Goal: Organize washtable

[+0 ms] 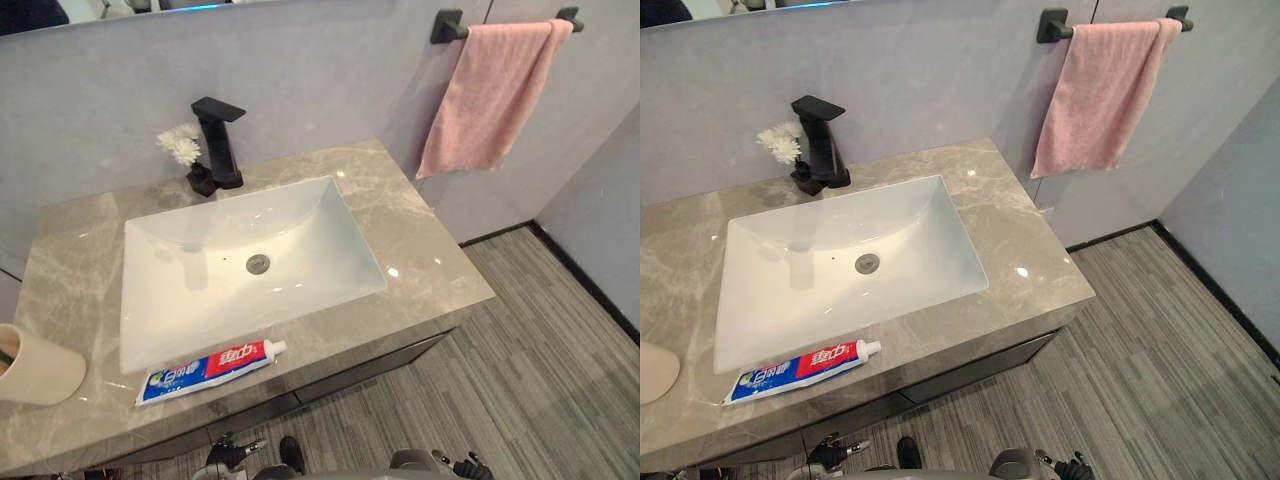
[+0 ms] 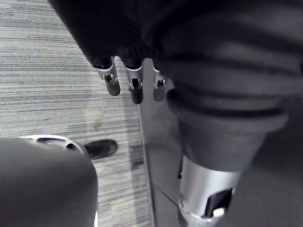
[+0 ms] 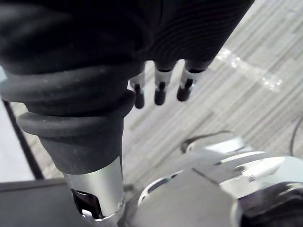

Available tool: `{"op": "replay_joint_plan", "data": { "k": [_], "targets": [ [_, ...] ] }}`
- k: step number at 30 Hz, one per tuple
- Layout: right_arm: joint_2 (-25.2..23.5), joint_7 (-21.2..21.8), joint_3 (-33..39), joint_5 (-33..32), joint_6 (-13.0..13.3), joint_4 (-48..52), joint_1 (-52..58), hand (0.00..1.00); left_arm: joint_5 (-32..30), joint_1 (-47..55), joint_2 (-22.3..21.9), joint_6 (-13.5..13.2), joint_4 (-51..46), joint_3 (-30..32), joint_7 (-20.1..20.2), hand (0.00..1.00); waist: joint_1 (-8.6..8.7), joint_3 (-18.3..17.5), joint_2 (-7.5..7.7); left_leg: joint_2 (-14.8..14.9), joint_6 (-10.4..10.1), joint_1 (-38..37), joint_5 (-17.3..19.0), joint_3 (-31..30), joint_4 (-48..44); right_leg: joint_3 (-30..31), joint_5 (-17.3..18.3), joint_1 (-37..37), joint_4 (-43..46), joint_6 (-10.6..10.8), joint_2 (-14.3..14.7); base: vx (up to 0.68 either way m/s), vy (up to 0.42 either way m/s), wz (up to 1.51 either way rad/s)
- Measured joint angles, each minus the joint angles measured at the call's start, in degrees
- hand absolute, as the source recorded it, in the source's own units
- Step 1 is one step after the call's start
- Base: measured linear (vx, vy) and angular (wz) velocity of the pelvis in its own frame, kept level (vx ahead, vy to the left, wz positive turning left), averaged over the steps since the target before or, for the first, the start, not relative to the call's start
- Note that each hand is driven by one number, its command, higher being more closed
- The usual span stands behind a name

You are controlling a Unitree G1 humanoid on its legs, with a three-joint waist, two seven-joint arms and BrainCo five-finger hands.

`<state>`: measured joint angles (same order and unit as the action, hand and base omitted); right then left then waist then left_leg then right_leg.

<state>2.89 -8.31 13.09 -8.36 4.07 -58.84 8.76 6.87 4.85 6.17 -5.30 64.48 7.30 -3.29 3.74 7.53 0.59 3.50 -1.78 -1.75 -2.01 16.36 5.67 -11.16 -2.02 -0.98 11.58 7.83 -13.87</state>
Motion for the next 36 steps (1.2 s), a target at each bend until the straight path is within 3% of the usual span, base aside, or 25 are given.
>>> {"op": "replay_joint_plan", "data": {
  "k": [3, 4, 7, 11, 13, 14, 15, 16, 17, 18, 20, 22, 23, 24, 25, 26, 27, 28, 32, 34, 36],
  "targets": [
    [0.15, -0.14, -2.13, 0.03, 0.07, -0.01, -0.2, 0.0, -0.39, 0.39, 0.05, -0.17, -0.99, 0.34, -0.61, 0.0, -0.47, -0.29, 0.9, -0.35, -0.24, 0.08, -0.15, -1.58, 0.08, -1.41, 1.2, -1.71, -1.56, -0.83, 0.02, -0.01, -0.063, 0.24],
    [0.38, -0.13, -2.99, 0.07, 0.12, -0.01, -0.74, 0.0, -0.31, 0.38, 0.21, -0.19, -1.45, 1.2, -0.61, 0.0, -1.7, -0.44, 1.62, -0.7, -0.7, 0.42, -0.5, -1.48, 0.08, -1.51, 2.8, -2.07, -3.24, -0.82, -0.2, -0.01, -0.129, -0.11],
    [-0.42, -0.14, -6.14, 0.55, 1.0, -0.16, -3.35, 0.0, -0.25, -0.09, 1.16, -0.25, -1.68, 1.83, -0.64, 0.0, -2.78, -0.64, 4.29, -1.36, -1.01, 2.42, -3.68, -3.04, -0.27, -3.69, 6.73, -2.33, -6.94, 0.93, -0.02, -0.01, -0.158, 0.11],
    [1.2, -0.3, -6.5, 1.76, 1.77, -0.65, -5.1, 0.0, 1.09, -0.98, -0.22, -0.53, -1.98, 1.79, -1.01, 0.0, -3.11, 1.67, 1.43, 0.24, -2.47, 5.46, -6.3, -10.81, -0.32, -11.42, 7.56, -4.54, -6.83, -0.53, 2.51, -0.05, -0.151, 0.94],
    [1.73, -0.34, -6.49, 2.1, 1.99, -0.81, -5.81, 0.0, 1.64, -1.04, -0.47, -0.91, -2.11, 1.79, -1.04, 0.0, -3.08, 2.13, 0.89, 0.53, -2.6, 6.58, -6.97, -12.14, -0.34, -14.04, 8.07, -4.92, -6.41, -0.89, 2.92, -0.07, -0.053, 0.88],
    [2.06, -0.36, -6.24, 2.09, 2.09, -1.16, -6.4, 0.0, 2.35, -1.0, -0.37, -1.29, -2.09, 1.76, -1.01, 0.0, -3.08, 2.18, 0.87, 0.53, -1.66, 8.19, -7.92, -11.8, -1.02, -16.54, 8.75, -4.8, -4.89, -1.15, 2.85, -0.08, -0.03, 0.8],
    [2.04, -0.37, -5.92, 2.11, 2.1, -1.16, -6.41, 0.0, 2.8, -1.0, -0.25, -1.37, -2.11, 1.87, -1.0, 0.0, -3.02, 2.26, 1.02, 0.66, -0.42, 8.71, -6.62, -10.96, -1.65, -17.84, 8.99, -4.91, -4.41, -1.26, 2.68, -0.1, -0.01, 0.92],
    [1.66, -0.35, -4.69, 2.14, 2.11, -1.17, -6.4, 0.0, 3.61, -1.19, -0.23, -1.52, -2.25, 2.4, -0.97, 0.0, -2.73, 2.49, 1.37, 0.77, 3.33, 9.77, -3.51, -6.39, -2.82, -20.32, 9.12, -5.84, -4.45, -1.16, 1.96, -0.06, 0.017, 0.98],
    [0.9, -0.37, -3.38, 2.22, 2.14, -1.39, -5.99, 0.0, 3.75, -1.21, -0.04, -1.61, -2.59, 2.53, -1.0, 0.0, -1.84, 2.83, 3.97, 0.44, 5.0, 9.57, 0.19, -1.24, -4.18, -22.88, 9.02, -6.51, -5.12, -1.28, -0.3, -0.04, 0.049, 1.08],
    [0.37, -0.36, -2.24, 2.26, 2.14, -1.73, -6.05, 0.0, 4.01, -1.41, 0.56, -1.74, -3.23, 3.69, -0.89, 0.0, -1.51, 3.47, 5.07, 1.44, 5.82, 10.36, 0.82, 2.72, -7.85, -24.74, 9.05, -7.06, -4.87, -1.16, -1.73, -0.01, 0.063, 0.93],
    [0.85, -0.38, -0.88, 2.36, 2.1, -1.32, -5.01, 0.0, 3.91, -1.05, 0.09, -1.92, -3.2, 5.97, -0.92, 0.0, -1.38, 3.22, 3.9, 4.36, 6.36, 10.75, 0.15, 8.38, -16.75, -27.03, 9.31, -7.56, -1.26, -0.83, -3.08, 0.04, 0.098, 0.66],
    [1.5, -0.21, 0.54, 2.61, 2.01, -1.09, -2.56, 0.0, 3.74, -0.62, -1.21, -1.63, -3.12, 6.16, -0.9, 0.0, -0.93, 2.87, 1.99, 2.23, 3.42, 9.83, -0.08, 5.83, -12.83, -27.19, 11.74, -6.28, 2.46, -1.88, -3.34, 0.01, 0.164, 1.06],
    [0.57, -0.21, 0.59, 2.81, 2.1, -1.18, -1.39, 0.0, 3.74, -0.55, -0.89, -1.51, -3.07, 6.39, -0.91, 0.0, -0.09, 1.6, 4.09, -0.02, 3.64, 9.89, -0.44, 5.23, -8.07, -28.06, 11.38, -7.2, -1.58, -2.44, -3.3, -0.04, 0.136, 1.34],
    [-0.6, -0.25, 1.67, 2.91, 2.07, -1.71, -1.24, 0.0, 3.95, -0.64, -0.3, -1.21, -3.12, 7.67, -0.85, 0.0, 0.19, 1.38, 4.98, 0.12, 1.83, 10.78, 1.24, 10.18, -8.18, -31.87, 9.41, -8.53, -3.85, 0.93, -4.06, -0.01, 0.102, 1.37],
    [-1.82, -0.26, 2.69, 2.92, 2.08, -1.95, -1.32, 0.0, 4.05, -0.8, -0.18, -1.17, -3.18, 8.94, -0.72, 0.0, 0.51, 1.83, 6.14, 0.99, 3.41, 11.72, 1.7, 12.71, -12.32, -33.66, 9.05, -8.92, -3.15, 1.16, -5.76, 0.02, 0.12, 1.05],
    [-1.91, -0.26, 3.7, 2.93, 1.97, -2.4, -1.14, 0.0, 4.1, -0.85, -0.23, -1.23, -3.18, 10.26, -0.69, 0.0, 0.33, 2.13, 6.25, 3.66, 4.93, 13.11, 2.85, 13.04, -18.96, -35.38, 9.03, -9.54, -1.23, 1.27, -7.18, 0.02, 0.109, 0.64],
    [-1.91, -0.24, 4.29, 2.94, 1.97, -2.41, -0.91, 0.0, 4.1, -0.89, -0.28, -1.19, -3.16, 10.76, -0.71, 0.0, 0.43, 1.94, 5.79, 4.85, 4.58, 13.47, 4.08, 12.47, -21.43, -36.14, 9.01, -10.19, -0.27, 1.3, -7.73, 0.05, 0.19, 0.54],
    [-1.17, -0.25, 4.39, 2.94, 1.93, -2.46, -0.51, 0.0, 4.24, -0.47, -0.69, -0.83, -2.86, 10.74, -0.79, 0.0, 0.16, 1.52, 4.18, 4.79, 2.63, 13.38, 6.62, 10.26, -23.48, -36.7, 8.85, -11.17, 1.16, 1.66, -8.2, 0.06, 0.201, 0.55],
    [-2.21, -0.11, 4.41, 2.85, 2.01, -2.74, -0.93, 0.0, 6.9, 0.14, 0.21, -1.2, -1.93, 10.19, -1.23, 0.0, -0.12, 0.77, 5.18, -0.55, 4.08, 14.64, 5.74, 6.21, -21.89, -34.2, 8.98, -11.04, -2.29, 1.85, -8.17, 0.02, 0.19, 0.62],
    [-1.9, -0.14, 4.4, 2.6, 2.08, -2.79, -2.25, 0.0, 8.15, 1.26, 0.67, -1.21, -1.43, 9.55, -1.84, 0.0, -0.26, 0.54, 5.32, -1.65, 3.79, 15.25, 5.24, 4.58, -21.93, -32.04, 8.27, -10.64, -2.66, 2.96, -8.54, -0.09, 0.112, 0.12],
    [-1.47, -0.14, 4.32, 2.13, 2.16, -2.95, -4.0, 0.0, 7.98, 1.58, 1.42, -1.15, -0.32, 7.79, -1.89, 0.0, -1.78, 0.52, 5.23, -2.51, 2.67, 16.25, 4.7, -0.6, -22.69, -28.71, 7.9, -8.55, -3.0, 3.74, -9.0, -0.13, 0.031, -0.43]
  ]
}}
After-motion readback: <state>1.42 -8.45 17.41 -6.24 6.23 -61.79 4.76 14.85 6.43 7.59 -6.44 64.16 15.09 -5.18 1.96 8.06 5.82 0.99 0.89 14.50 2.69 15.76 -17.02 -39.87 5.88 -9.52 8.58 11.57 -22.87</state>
